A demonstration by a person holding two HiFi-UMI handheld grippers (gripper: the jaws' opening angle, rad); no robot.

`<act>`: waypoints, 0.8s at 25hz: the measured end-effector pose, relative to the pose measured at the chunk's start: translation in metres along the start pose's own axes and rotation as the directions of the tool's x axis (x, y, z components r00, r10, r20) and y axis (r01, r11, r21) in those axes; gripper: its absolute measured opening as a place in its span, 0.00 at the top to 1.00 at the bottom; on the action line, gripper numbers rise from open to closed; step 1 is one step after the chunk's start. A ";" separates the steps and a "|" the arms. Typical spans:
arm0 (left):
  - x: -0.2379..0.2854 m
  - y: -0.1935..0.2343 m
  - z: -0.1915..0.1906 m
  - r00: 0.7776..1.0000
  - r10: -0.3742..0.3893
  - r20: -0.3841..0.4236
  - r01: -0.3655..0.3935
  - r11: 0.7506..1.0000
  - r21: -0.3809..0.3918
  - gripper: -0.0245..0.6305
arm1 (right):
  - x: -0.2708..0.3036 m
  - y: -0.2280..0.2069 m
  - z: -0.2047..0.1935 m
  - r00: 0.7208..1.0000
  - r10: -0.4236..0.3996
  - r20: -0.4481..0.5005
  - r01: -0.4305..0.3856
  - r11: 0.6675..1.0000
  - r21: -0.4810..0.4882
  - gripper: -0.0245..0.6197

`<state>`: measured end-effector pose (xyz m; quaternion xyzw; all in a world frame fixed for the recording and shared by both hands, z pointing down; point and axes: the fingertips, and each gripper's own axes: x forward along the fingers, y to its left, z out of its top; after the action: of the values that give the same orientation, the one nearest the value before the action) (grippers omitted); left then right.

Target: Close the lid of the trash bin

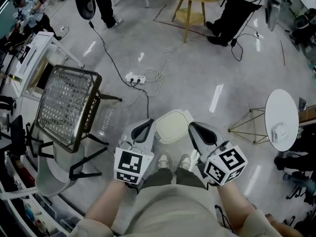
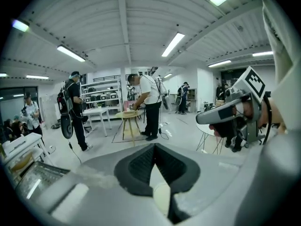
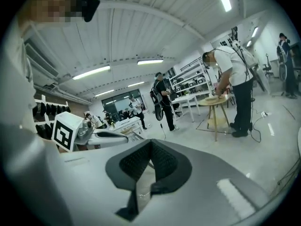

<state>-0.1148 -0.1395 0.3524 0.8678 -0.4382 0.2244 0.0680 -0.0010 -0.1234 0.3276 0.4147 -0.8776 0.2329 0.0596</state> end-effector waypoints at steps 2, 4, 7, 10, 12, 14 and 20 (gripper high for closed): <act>-0.010 -0.003 0.020 0.999 0.006 0.046 -0.008 1.000 0.023 0.96 | -0.012 0.009 0.019 0.999 0.003 0.035 -0.001 0.999 -0.045 0.96; -0.019 -0.006 0.037 0.996 0.006 0.088 -0.010 0.999 0.037 0.96 | -0.023 0.016 0.036 0.998 0.006 0.065 0.000 0.997 -0.081 0.96; -0.030 -0.009 0.060 0.991 0.001 0.134 -0.009 0.998 0.060 0.96 | -0.038 0.022 0.057 0.995 -0.001 0.103 0.012 0.994 -0.111 0.96; -0.036 -0.007 0.076 0.986 0.011 0.164 -0.018 0.999 0.040 0.96 | -0.048 0.025 0.070 0.992 -0.009 0.126 0.025 0.992 -0.126 0.96; -0.040 -0.005 0.084 0.984 0.020 0.175 -0.023 1.000 0.013 0.96 | -0.053 0.027 0.075 0.991 -0.014 0.134 0.033 0.990 -0.137 0.96; -0.043 -0.005 0.089 0.983 0.026 0.180 -0.026 1.000 -0.002 0.96 | -0.056 0.028 0.079 0.990 -0.019 0.138 0.039 0.989 -0.146 0.96; -0.046 -0.010 0.095 0.982 0.008 0.187 -0.013 1.000 0.027 0.96 | -0.059 0.027 0.082 0.990 -0.028 0.137 0.049 0.988 -0.150 0.96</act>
<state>-0.0992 -0.1298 0.2485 0.8835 -0.4440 0.1485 0.0134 0.0243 -0.1051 0.2278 0.4405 -0.8867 0.1355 0.0364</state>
